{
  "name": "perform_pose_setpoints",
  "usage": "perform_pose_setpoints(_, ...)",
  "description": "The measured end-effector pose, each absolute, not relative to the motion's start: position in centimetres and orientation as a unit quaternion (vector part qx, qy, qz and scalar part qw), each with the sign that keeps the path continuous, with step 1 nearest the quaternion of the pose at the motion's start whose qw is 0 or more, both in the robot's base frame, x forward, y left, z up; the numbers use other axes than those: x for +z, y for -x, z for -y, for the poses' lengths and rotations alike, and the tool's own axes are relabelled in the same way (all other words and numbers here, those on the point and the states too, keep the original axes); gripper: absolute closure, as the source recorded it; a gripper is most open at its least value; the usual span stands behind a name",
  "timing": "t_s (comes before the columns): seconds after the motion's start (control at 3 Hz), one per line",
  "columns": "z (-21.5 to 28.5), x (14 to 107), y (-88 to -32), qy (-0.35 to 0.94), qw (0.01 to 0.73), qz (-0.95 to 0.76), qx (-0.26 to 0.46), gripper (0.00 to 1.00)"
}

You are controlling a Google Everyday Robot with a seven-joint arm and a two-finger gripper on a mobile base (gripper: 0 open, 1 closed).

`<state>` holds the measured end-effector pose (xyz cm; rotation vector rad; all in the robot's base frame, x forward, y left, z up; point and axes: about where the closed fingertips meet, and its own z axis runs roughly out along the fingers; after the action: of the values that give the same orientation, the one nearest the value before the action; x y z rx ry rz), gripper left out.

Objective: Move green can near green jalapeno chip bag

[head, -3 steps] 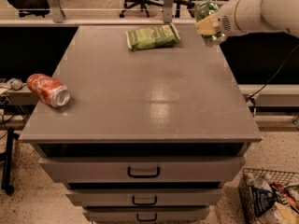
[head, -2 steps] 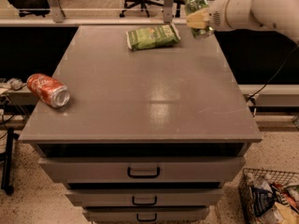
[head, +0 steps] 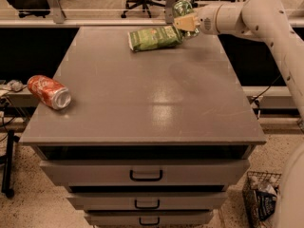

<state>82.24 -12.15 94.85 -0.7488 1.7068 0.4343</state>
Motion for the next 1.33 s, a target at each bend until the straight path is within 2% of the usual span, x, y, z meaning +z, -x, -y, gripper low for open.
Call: perform_pose_setpoints(1.33, 14.1, 90.5, -84.6, 0.38, 0.594, -0.664, 0.249, 1.0)
